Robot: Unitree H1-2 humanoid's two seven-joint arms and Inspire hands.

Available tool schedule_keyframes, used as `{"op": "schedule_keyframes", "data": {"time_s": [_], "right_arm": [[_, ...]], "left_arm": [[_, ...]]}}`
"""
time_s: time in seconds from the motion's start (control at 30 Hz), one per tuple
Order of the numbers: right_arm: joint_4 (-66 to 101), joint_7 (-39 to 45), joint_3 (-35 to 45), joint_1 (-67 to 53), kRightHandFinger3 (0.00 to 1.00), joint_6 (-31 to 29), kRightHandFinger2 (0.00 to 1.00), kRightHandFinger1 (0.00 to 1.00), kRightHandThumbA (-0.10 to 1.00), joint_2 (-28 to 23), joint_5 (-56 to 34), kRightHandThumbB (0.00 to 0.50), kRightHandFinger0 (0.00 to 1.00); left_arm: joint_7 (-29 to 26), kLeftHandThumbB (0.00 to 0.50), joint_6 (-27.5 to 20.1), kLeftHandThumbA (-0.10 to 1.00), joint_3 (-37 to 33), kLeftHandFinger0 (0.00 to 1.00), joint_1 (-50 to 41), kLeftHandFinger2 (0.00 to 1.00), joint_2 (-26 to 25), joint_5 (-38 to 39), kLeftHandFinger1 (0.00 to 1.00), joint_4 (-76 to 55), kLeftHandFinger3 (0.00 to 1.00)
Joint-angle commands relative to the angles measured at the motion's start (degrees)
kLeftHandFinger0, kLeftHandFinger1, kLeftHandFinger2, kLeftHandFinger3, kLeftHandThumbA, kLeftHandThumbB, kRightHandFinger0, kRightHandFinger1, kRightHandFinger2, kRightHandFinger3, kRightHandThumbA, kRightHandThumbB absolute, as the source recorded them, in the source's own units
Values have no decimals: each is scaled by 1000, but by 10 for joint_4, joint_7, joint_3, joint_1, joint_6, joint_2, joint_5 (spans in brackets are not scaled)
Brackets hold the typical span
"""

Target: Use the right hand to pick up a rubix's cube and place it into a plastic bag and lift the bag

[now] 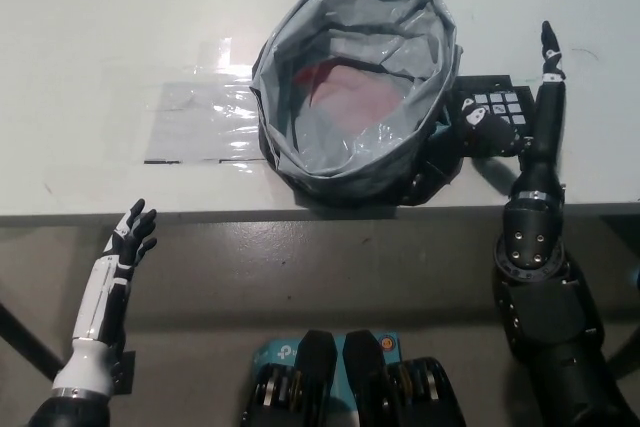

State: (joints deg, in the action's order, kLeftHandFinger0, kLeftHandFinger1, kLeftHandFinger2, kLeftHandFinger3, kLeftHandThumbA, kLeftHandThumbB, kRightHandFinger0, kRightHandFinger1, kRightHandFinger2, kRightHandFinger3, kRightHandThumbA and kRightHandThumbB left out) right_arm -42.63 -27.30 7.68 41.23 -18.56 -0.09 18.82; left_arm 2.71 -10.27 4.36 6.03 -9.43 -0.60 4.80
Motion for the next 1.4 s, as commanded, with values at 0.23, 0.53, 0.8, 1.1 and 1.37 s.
{"op": "schedule_keyframes", "data": {"time_s": [0.23,0.53,0.8,1.1,1.37], "right_arm": [[-65,-43,-6,50,1000,-5,1000,1000,907,-12,-12,414,1000],[-135,-69,-15,69,1000,-22,1000,1000,859,-23,-11,419,1000],[-188,-100,-34,86,1000,-28,1000,1000,849,-30,-5,419,1000],[-214,-107,-52,102,1000,-15,1000,1000,867,-33,-11,433,1000],[-223,-85,-54,109,1000,-5,1000,1000,896,-34,-28,442,1000]], "left_arm": [[4,195,-27,1000,6,1000,10,1000,-9,13,1000,-10,1000],[3,209,-22,1000,6,1000,10,1000,-8,11,1000,-17,1000],[4,217,-25,1000,5,1000,13,1000,-10,10,1000,-14,1000],[4,217,-26,1000,7,1000,17,1000,-11,10,1000,-14,1000],[5,215,-28,1000,7,1000,19,1000,-13,11,1000,-15,1000]]}}
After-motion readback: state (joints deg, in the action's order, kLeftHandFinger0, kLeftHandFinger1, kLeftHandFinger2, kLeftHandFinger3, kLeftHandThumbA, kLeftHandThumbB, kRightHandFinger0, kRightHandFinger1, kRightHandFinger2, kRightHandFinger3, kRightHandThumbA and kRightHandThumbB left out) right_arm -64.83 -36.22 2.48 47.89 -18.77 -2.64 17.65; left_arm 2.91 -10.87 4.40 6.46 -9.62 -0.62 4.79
